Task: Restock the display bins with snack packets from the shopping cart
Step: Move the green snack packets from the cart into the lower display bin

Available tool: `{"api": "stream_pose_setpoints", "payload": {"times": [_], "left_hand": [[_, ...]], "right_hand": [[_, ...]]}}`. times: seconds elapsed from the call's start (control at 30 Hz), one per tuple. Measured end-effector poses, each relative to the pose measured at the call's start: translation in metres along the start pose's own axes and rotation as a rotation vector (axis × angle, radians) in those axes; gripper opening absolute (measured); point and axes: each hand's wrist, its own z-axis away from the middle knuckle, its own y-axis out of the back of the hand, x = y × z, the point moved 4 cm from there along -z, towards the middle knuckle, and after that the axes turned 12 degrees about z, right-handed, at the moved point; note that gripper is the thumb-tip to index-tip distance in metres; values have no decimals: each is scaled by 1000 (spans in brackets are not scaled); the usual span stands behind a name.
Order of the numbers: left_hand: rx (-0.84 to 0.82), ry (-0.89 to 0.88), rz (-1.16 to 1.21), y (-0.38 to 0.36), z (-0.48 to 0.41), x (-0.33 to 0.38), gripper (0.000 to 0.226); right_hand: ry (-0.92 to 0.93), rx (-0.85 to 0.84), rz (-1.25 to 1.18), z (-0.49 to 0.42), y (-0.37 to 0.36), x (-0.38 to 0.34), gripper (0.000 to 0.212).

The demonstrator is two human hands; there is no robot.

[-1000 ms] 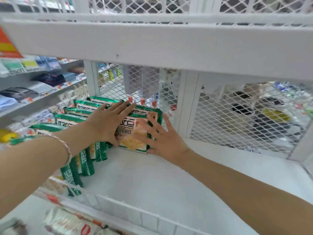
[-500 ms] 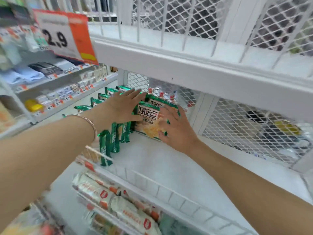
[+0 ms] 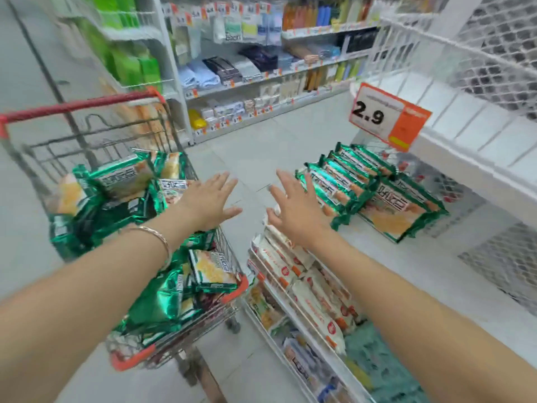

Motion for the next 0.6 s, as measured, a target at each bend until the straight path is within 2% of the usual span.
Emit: {"api": "stream_pose_setpoints", "payload": {"times": [0.23,0.37,0.5,0.6], "left_hand": [[-52,283,209,-46,82,-136,81],[32,409,381,-56,122,-181,75],[224,529,531,-59,161,-199,55],[239,604,564,-69,183,-200,47]], "right_hand": [[124,-307,-45,-16,-52,-124,54],[187,-450,-113,-18,-78,-172,56],[394,-440,-183,-24,-91,-207,66],[468,-429,-254,-41,-103,-238,75]]}}
